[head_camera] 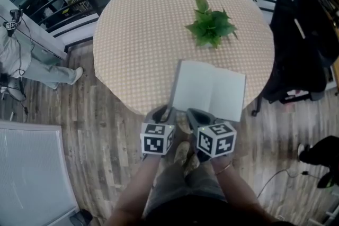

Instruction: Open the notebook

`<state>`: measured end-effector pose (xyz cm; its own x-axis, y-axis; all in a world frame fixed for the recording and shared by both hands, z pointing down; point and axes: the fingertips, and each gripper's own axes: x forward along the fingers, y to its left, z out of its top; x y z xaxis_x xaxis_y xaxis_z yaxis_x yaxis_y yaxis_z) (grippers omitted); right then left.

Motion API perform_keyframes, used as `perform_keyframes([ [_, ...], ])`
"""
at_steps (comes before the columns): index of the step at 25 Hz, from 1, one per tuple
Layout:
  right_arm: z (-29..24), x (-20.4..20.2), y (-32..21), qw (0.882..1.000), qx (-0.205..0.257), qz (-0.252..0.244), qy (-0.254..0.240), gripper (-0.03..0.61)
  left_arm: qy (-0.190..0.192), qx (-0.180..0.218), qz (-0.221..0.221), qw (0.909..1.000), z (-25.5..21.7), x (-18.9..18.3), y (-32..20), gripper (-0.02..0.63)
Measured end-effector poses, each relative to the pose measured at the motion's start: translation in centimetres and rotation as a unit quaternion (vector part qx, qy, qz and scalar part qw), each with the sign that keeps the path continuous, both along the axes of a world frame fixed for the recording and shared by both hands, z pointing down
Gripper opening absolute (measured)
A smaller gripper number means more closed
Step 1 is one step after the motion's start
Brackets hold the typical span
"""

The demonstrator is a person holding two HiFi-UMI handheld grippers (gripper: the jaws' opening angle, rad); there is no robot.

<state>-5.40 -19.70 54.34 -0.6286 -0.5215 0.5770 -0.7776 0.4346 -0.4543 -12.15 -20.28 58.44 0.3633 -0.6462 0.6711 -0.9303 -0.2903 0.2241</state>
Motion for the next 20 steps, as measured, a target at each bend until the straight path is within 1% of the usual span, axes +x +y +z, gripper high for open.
perform_keyframes([
  [9, -0.9, 0.6, 0.1, 1.000, 0.008, 0.008, -0.003, 0.011, 0.009, 0.020, 0.008, 0.9997, -1.8, 0.8, 0.1, 0.083],
  [14, -2.4, 1.7, -0.1, 0.999, 0.025, 0.019, -0.006, 0.011, 0.012, 0.043, 0.026, 0.9987, -4.0, 2.1, -0.1, 0.083],
  [20, -4.9, 3.4, 0.2, 0.998, 0.048, 0.035, -0.010, 0.011, 0.028, 0.071, 0.044, 0.9961, -7.5, 4.2, 0.1, 0.083],
])
